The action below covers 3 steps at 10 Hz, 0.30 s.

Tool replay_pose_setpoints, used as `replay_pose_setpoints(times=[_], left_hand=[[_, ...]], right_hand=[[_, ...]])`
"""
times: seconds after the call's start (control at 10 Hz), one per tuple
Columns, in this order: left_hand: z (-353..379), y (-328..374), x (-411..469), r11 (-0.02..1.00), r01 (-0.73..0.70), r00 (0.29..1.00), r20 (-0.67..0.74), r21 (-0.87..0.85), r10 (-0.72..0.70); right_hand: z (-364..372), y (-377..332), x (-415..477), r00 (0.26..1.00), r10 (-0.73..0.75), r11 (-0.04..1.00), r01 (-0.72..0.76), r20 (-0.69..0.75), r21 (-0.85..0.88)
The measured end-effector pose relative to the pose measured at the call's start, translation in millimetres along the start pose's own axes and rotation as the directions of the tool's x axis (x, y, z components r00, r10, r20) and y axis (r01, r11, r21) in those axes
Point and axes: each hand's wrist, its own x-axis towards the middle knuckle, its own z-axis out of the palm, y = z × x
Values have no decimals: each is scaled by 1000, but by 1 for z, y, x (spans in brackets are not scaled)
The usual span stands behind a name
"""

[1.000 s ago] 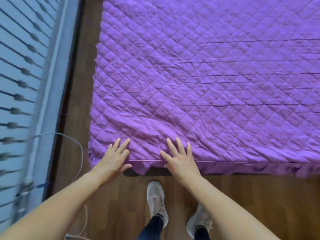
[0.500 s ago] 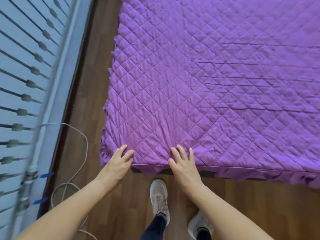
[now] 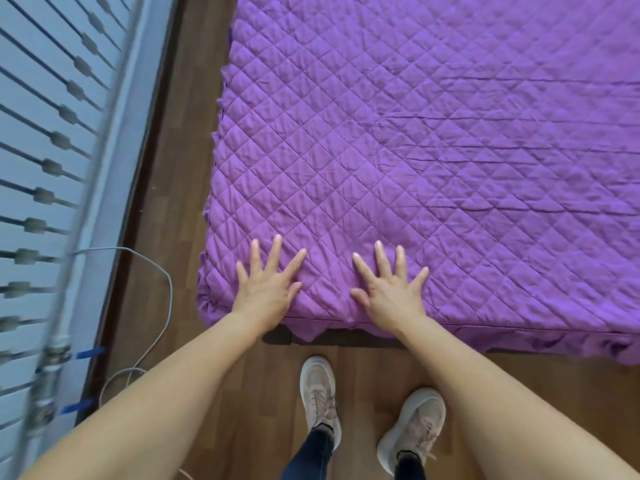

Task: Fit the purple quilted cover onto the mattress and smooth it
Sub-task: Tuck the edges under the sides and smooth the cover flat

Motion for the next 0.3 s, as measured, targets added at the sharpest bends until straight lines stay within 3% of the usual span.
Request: replay_pose_setpoints(times=[0.2, 0.3], left_hand=[[14, -9, -27, 991, 108, 988, 117, -80, -98], [-8, 1, -30, 976, 168, 983, 95, -142, -156]], right_hand=[[30, -7, -43, 996, -77, 995, 79, 38, -68], [12, -4, -49, 989, -74, 996, 66, 125, 67]])
